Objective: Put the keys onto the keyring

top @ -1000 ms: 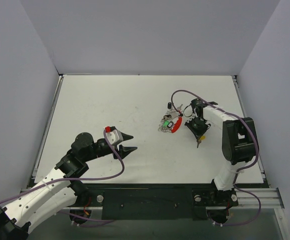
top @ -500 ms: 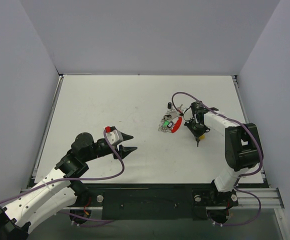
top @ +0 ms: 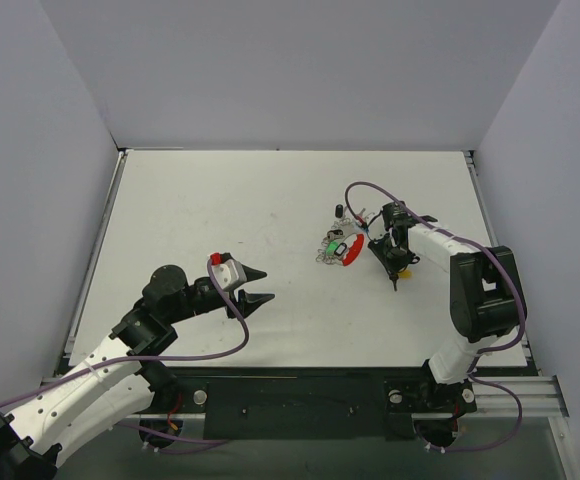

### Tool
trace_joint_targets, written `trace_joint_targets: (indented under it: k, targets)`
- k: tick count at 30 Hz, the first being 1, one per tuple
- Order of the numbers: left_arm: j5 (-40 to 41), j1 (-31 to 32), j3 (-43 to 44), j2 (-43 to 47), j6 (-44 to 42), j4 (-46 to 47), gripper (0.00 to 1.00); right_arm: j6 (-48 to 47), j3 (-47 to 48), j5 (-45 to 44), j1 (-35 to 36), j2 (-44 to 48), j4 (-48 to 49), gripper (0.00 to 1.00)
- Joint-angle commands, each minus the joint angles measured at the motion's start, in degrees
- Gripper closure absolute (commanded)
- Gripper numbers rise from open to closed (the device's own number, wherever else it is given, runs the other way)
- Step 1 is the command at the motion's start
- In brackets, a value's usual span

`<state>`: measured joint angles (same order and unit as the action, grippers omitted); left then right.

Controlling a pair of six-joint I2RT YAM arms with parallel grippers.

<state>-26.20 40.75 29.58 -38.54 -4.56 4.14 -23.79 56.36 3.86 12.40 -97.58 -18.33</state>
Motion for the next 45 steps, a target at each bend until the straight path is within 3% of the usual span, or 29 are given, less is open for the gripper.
trace_joint_targets:
  k: [1,20,30,32,33,37,40,41,43,45]
  targets:
    - [-0.4,-0.2,0.6,0.1,-0.2,1.8,0.41,0.7,-0.7,0.5,-0.4,2.6,-1.2,0.82]
    - [-0.5,-0.3,0.6,-0.2,-0.2,1.9,0.41,1.0,0.1,1.7,-1.5,5.0,-1.6,0.78]
    - [0.8,-0.8,0.4,-0.2,2.7,2.9,0.39,-1.6,2.8,13.0,-3.9,10.0,-8.6,0.69]
    - [3.1,-1.5,0.2,-0.3,7.2,4.4,0.36,-2.4,4.4,16.7,-6.1,12.5,-10.9,0.68]
    - [4.0,-2.2,-0.1,-0.6,8.8,6.3,0.28,-2.6,4.9,18.1,-7.9,13.6,-11.6,0.68]
    - [5.9,-4.8,2.5,-7.2,21.5,9.3,0.21,-2.8,3.6,29.4,-12.3,22.7,-13.9,0.56]
    - [5.3,-5.2,7.3,-15.6,29.2,6.8,0.20,-2.1,-2.3,41.3,-14.4,30.3,-8.8,0.29]
    - [4.9,-5.3,10.3,-19.6,30.0,4.8,0.20,-1.3,-4.8,44.2,-14.9,31.0,-7.4,0.26]
    - [4.8,-5.5,13.7,-23.2,30.1,1.3,0.20,-1.7,-5.9,51.4,-14.6,29.7,-5.8,0.24]
    - [5.4,-5.4,16.0,-24.8,27.9,-1.3,0.20,-2.7,-2.7,49.8,-12.9,26.7,-10.5,0.25]
